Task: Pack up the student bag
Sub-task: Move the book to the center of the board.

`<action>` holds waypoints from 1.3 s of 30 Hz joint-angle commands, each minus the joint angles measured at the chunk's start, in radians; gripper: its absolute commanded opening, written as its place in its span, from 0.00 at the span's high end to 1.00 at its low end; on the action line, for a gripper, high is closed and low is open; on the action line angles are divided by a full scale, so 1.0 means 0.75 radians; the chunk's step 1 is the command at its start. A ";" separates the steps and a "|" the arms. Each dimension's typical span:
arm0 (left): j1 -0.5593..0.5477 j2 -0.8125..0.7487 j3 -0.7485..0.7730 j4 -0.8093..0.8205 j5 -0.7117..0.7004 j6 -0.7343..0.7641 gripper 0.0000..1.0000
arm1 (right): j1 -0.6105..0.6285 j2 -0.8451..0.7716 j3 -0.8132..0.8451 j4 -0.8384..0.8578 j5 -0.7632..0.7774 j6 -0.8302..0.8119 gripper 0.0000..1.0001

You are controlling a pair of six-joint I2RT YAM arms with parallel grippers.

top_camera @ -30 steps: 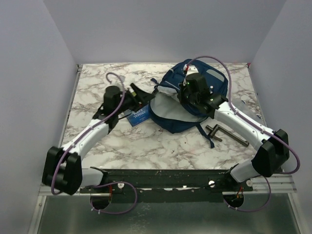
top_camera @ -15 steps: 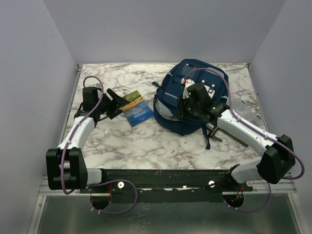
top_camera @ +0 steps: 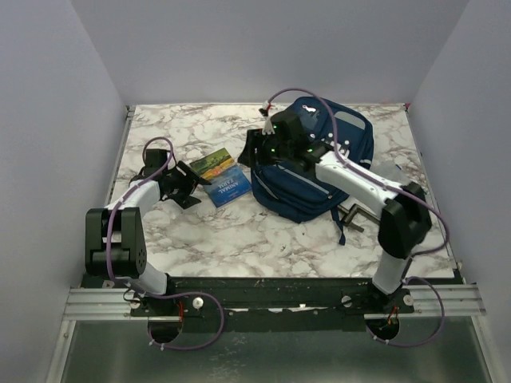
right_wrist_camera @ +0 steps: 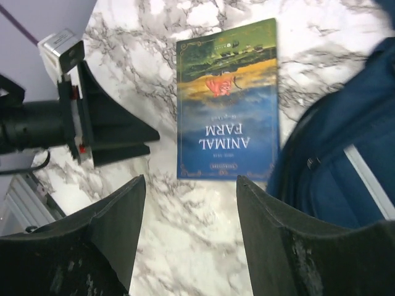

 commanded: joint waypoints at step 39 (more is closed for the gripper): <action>-0.171 0.477 0.343 -0.334 -0.006 -0.205 0.32 | 0.021 0.777 0.406 0.031 -0.425 0.261 0.36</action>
